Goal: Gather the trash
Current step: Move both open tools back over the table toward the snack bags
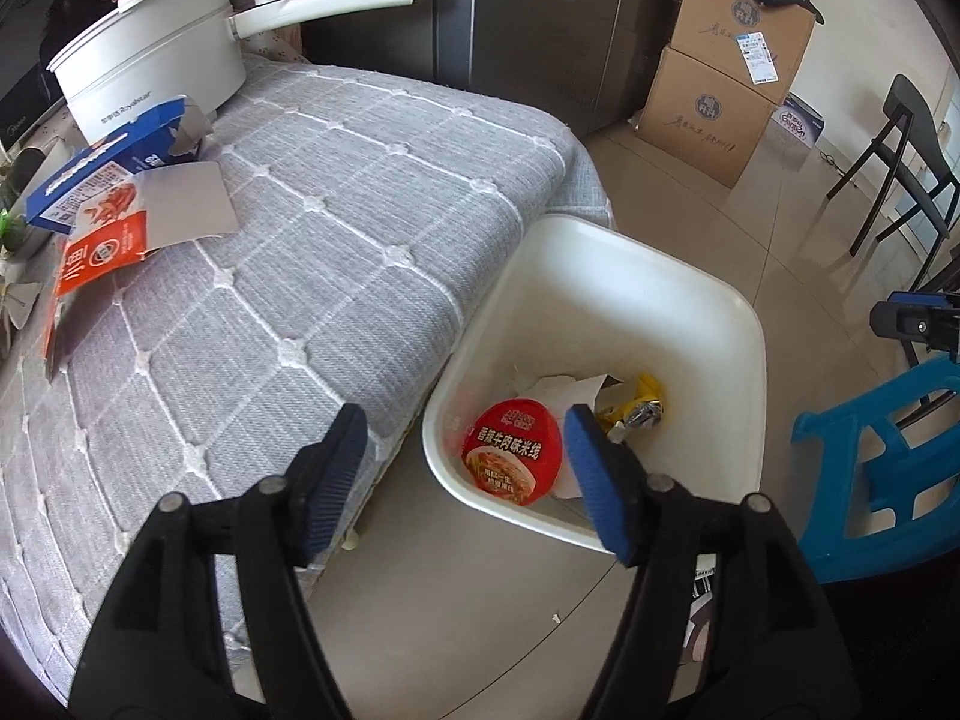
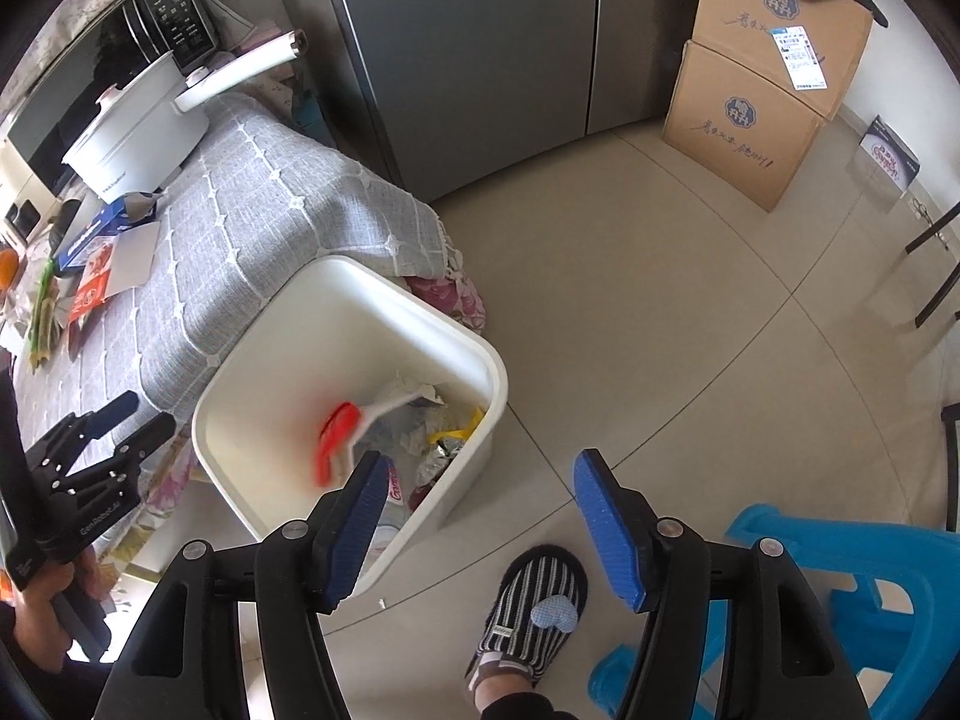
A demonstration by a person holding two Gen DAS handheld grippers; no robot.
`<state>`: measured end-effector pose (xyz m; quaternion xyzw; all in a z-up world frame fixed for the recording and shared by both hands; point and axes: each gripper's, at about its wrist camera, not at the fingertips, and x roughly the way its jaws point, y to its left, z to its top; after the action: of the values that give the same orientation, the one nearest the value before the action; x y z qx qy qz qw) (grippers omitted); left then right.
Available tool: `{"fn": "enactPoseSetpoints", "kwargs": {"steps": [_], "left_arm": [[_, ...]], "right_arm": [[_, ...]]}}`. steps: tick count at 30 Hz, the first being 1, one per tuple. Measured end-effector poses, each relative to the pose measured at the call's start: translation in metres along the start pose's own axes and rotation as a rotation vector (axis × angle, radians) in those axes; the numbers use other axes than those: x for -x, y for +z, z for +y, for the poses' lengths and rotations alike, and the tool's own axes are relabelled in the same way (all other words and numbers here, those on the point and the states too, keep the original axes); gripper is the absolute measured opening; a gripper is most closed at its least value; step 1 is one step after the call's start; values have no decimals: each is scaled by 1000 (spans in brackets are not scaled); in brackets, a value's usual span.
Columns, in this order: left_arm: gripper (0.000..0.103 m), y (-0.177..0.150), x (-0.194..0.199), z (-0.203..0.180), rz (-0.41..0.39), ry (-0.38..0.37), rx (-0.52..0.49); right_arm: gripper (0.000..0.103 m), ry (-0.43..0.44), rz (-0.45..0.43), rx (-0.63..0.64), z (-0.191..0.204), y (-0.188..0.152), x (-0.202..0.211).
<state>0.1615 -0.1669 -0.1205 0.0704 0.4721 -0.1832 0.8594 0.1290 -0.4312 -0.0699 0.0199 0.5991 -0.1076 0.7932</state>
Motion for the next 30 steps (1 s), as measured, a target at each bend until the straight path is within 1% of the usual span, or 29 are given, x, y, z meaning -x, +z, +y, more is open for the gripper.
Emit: {"fn": "enactPoseSetpoints", "kwargs": {"steps": [4, 7, 8, 16, 23, 30], "left_arm": [[81, -3, 13, 15, -5, 19, 27], [83, -7, 24, 28, -11, 35, 51], [84, -8, 28, 33, -14, 40, 59], [98, -21, 63, 76, -55, 110, 129], [102, -36, 88, 117, -88, 160, 169], [102, -55, 106, 162, -92, 214, 224]], "right_arm": [[68, 1, -5, 10, 9, 2, 1], [69, 5, -8, 20, 19, 4, 2], [69, 7, -10, 25, 23, 5, 2], [72, 33, -35, 91, 71, 14, 9], [74, 50, -49, 155, 123, 20, 9], [78, 68, -61, 223, 174, 21, 6]]}}
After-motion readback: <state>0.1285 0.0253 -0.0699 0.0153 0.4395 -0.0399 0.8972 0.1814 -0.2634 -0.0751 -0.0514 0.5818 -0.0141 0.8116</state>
